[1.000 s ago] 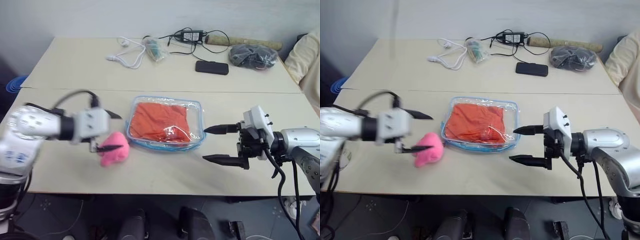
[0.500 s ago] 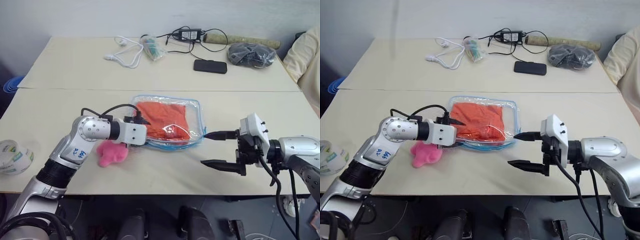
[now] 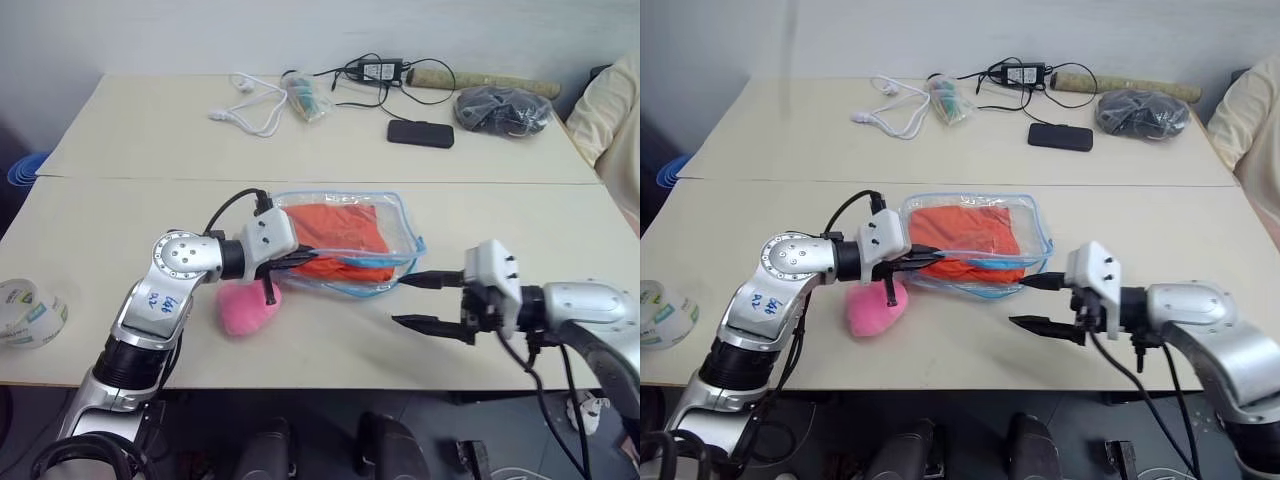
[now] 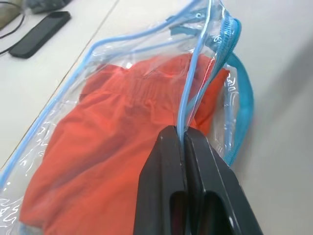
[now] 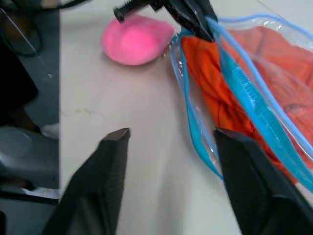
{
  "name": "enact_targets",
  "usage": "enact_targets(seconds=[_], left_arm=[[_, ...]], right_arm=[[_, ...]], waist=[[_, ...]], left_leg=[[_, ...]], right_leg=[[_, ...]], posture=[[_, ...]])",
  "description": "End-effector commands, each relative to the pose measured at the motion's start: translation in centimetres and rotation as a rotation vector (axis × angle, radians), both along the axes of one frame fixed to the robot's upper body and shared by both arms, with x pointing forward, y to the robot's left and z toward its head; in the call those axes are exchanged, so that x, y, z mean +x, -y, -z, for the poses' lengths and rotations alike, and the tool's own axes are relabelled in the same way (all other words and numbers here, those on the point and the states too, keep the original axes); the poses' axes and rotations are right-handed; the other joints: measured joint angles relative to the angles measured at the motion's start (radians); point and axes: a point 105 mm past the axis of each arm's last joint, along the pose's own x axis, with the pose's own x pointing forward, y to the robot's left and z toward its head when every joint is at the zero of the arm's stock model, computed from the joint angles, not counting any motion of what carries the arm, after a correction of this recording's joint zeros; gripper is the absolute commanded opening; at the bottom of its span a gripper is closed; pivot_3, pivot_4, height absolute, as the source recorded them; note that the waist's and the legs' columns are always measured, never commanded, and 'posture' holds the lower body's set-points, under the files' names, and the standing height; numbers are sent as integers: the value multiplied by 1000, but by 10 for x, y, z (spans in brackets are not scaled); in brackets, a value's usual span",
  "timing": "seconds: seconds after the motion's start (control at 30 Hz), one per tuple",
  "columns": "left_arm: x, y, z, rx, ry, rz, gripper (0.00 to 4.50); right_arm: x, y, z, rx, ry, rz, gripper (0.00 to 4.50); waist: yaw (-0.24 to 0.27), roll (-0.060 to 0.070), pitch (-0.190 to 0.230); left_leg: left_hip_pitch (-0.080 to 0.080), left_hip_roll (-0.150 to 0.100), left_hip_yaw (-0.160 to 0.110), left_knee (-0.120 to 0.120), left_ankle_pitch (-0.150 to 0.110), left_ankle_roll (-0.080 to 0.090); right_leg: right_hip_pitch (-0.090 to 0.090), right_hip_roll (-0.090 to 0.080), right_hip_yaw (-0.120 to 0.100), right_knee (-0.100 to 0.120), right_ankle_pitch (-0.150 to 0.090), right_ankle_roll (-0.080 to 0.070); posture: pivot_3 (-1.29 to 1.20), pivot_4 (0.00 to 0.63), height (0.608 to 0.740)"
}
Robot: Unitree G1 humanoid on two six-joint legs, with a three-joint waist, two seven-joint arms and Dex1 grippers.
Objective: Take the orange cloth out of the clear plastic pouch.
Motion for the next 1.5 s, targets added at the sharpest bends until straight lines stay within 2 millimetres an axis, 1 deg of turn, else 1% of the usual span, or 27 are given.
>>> enact_targets(seconds=[0.03, 0.13, 0.2, 0.27, 0.37, 0.43, 0.7, 0.73, 0.83, 0.9, 1.0, 1.03, 1.1, 1.17, 1.3, 1.33, 1.4, 1.43, 1.5], left_arm=[[-8, 10, -11, -41, 36, 13, 0], [-10, 17, -13, -59, 38, 11, 0], [-10, 19, -14, -64, 40, 9, 0], [-11, 22, -15, -69, 41, 7, 0], [-12, 24, -15, -76, 41, 11, 0], [-13, 26, -17, -87, 41, 9, 0], [-25, 39, -16, -93, 39, 54, 0], [-25, 39, -16, -92, 40, 56, 0], [-24, 41, -17, -104, 39, 50, 0], [-23, 42, -19, -123, 29, 45, 0], [-21, 42, -19, -126, 25, 41, 0], [-21, 42, -19, -125, 24, 39, 0], [-20, 41, -18, -124, 22, 34, 0], [-19, 40, -18, -125, 19, 27, 0], [-17, 37, -20, -166, -7, -4, 0], [-17, 37, -21, -178, -10, -10, 0], [-10, 38, -30, -252, -24, -46, 0], [-7, 40, -35, -289, -36, -62, 0], [-2, 43, -39, -329, -53, -79, 0]], right_arm=[[20, -20, 1, -75, 224, 33, 1447], [43, -38, -3, -91, 402, 105, 457], [53, -43, 0, -136, 492, 128, 457], [58, -45, 7, -192, 561, 122, 457], [60, -45, 21, -307, 663, 68, 1140], [63, -46, 23, -335, 710, 63, 1691], [78, -42, 30, -413, 783, 93, 4414], [78, -42, 31, -422, 790, 93, 4485], [82, -46, 37, -471, 817, 63, 4485], [88, -53, 41, -502, 871, 45, 4485], [97, -62, 43, -492, 913, 63, 4485], [100, -64, 44, -487, 922, 69, 4068], [104, -67, 47, -483, 928, 76, 3527], [107, -69, 52, -486, 924, 80, 2768], [105, -73, 56, -483, 929, 55, 1323], [105, -73, 56, -484, 930, 50, 987], [103, -73, 58, -487, 930, 35, 279], [101, -73, 59, -489, 931, 23, 20], [98, -73, 59, -490, 932, 1, 2]], waist=[[-2, 0, 0], [-2, 0, 0], [1, 0, 0], [3, 0, 0], [0, 0, 0], [-3, 0, 0], [-5, 0, 0], [-5, 0, 0], [-5, 0, 0], [-9, 0, 0], [-13, 0, 0], [-14, 0, 0], [-16, 0, 0], [-19, 0, 0], [-24, 0, 0], [-25, 0, 0], [-25, 0, -1], [-24, -1, -1], [-23, -2, -1]], left_leg=[[0, 0, 0, 0, 0, 0], [0, 0, 1, 0, 0, 0], [0, 0, 0, 0, 0, -1], [-1, 0, 0, 0, 0, -1], [-1, -1, 0, 0, 0, -1], [-1, 0, 0, 0, 0, -1], [-1, 1, 0, 0, 1, -1], [-1, 1, 0, 0, 1, -1], [0, 1, 0, 0, 1, -1], [0, 1, 0, 0, 1, -1], [0, 1, 0, 0, 1, -2], [0, 2, 0, -1, 1, -2], [0, 2, -1, -1, 1, -2], [0, 2, -1, -1, 1, -2], [0, 3, -1, -1, 1, -2], [0, 3, -1, -1, 1, -2], [1, 4, -1, -1, 1, -2], [1, 4, -2, -1, 1, -2], [1, 4, -3, 0, 1, -2]], right_leg=[[0, 0, 0, 0, 0, 0], [-1, 0, 0, 0, 0, 0], [-1, 0, 0, 0, 0, 0], [0, 0, 0, 0, 0, 0], [0, 0, 0, -1, 0, 0], [0, 1, 0, -1, 0, 0], [0, 1, 0, -1, 0, 0], [0, 1, 0, -1, 0, 0], [0, 1, 0, 0, 0, 0], [0, 1, 0, 0, 0, 0], [0, 1, 0, 0, 0, 0], [0, 1, 0, 0, 0, 0], [0, 1, 0, 0, 0, -1], [0, 1, 0, 0, 0, -1], [1, 1, 0, 0, 0, -1], [1, 1, 0, 0, 0, -1], [1, 1, 0, 0, 0, -1], [2, 1, 0, 0, 0, -1], [2, 1, 0, 0, 0, -1]], posture=[[0, 150, 740], [0, 150, 740], [0, 150, 740], [0, 150, 740], [0, 150, 740], [0, 150, 740], [0, 150, 740], [0, 150, 740], [0, 150, 740], [0, 150, 740], [0, 150, 740], [0, 150, 740], [0, 150, 740], [0, 150, 740], [0, 150, 740], [0, 150, 740], [0, 150, 740], [0, 150, 740], [0, 150, 740]])
